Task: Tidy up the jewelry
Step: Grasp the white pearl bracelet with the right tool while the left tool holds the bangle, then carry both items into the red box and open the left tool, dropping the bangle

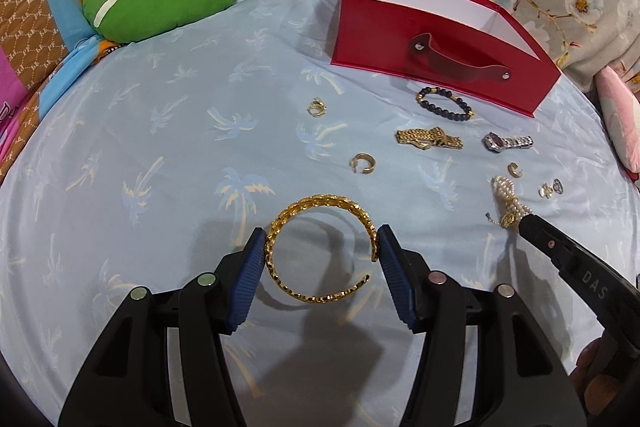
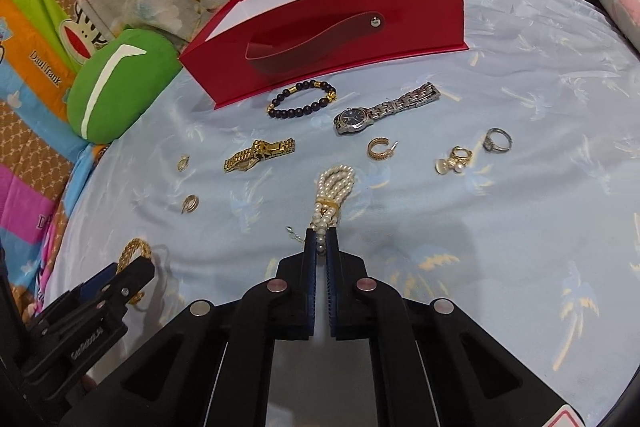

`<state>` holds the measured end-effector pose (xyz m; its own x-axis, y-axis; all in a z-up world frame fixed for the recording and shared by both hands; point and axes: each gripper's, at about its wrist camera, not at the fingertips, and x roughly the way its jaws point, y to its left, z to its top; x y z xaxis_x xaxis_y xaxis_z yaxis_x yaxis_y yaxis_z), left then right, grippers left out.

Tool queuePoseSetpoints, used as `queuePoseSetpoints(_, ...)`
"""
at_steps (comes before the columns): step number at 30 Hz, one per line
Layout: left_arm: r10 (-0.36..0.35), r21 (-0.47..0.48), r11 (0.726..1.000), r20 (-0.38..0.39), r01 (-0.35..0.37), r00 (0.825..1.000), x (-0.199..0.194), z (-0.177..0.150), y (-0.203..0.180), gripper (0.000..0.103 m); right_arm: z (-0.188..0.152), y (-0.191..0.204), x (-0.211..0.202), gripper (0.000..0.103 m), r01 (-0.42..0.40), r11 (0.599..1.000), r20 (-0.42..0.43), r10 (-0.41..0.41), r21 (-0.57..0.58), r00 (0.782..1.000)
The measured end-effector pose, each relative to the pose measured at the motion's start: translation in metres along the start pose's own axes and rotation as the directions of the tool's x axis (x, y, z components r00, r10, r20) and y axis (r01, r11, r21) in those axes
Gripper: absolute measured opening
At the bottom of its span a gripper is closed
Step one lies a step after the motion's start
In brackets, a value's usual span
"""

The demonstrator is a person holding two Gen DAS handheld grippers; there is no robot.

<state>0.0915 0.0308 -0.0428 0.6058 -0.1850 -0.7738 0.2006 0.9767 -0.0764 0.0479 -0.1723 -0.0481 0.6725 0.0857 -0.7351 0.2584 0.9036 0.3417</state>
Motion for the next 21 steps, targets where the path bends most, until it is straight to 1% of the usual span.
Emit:
queuePoseSetpoints(7,-0.021,0.028,0.999,0.034,0.020,0.999,-0.025,-0.001,-0.011,0.055,-0.001,0.001,-0.055,0.004,-0.041,0.999,0.084,0.044,-0.032,0.995)
queuePoseSetpoints(11,-0.032,0.044,0.999,0.067,0.029,0.997,-0.044,0.004,-0.016,0.055,0.001,0.005,-0.086,0.004,-0.053,0.997,0.137,0.061,-0.056,0.989)
queuePoseSetpoints(14,-0.037,0.058,0.998,0.095,0.032,0.995,-0.059,0.011,-0.021,0.055,0.006,0.007,-0.102,0.004,-0.066,0.996,0.163,0.076,-0.065,0.984)
queuePoseSetpoints(17,-0.045,0.067,0.997,0.118,0.038,0.992,-0.073,0.021,-0.024,0.055,0.015,0.009,-0.118,0.004,-0.070,0.995,0.195,0.084,-0.077,0.977)
queuePoseSetpoints(19,-0.055,0.079,0.996,0.137,0.044,0.989,-0.082,0.032,-0.027,0.055,0.027,0.008,-0.127,0.004,-0.073,0.994,0.216,0.089,-0.084,0.972)
queuePoseSetpoints(21,-0.049,0.096,0.995,0.169,0.033,0.984,-0.091,0.045,-0.031,0.055,0.042,0.008,-0.133,0.004,-0.067,0.993,0.242,0.088,-0.093,0.966)
